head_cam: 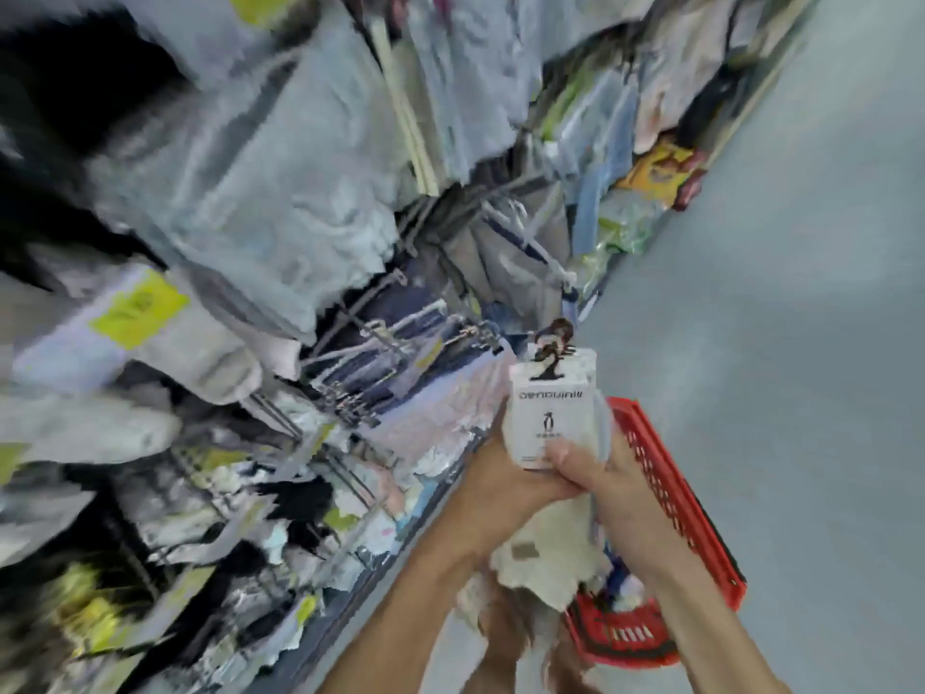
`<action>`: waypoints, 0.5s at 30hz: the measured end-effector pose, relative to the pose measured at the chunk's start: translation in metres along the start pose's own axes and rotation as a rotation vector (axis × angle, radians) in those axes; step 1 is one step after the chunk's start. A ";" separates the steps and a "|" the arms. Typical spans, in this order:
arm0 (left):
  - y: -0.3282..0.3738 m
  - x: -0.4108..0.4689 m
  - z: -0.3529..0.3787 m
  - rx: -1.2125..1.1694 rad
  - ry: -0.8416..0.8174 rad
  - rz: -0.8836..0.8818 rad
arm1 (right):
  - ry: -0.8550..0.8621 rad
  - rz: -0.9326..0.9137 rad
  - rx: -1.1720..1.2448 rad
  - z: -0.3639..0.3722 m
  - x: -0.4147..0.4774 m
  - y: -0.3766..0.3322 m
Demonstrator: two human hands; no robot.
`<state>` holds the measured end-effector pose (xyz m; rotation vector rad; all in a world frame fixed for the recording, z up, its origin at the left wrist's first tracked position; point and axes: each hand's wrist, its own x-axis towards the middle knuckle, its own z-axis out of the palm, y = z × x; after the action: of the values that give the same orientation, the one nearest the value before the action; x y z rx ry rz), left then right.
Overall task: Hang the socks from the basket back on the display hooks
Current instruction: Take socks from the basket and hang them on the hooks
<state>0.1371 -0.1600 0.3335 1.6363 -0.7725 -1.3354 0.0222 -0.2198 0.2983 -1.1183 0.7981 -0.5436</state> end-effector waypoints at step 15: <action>0.222 -0.250 -0.172 -0.385 0.592 0.572 | -0.528 -0.571 -0.146 0.275 -0.073 -0.311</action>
<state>0.2577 0.0012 0.6515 1.2625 -0.5181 -0.5077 0.1962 -0.1200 0.6689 -1.5498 0.0486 -0.6250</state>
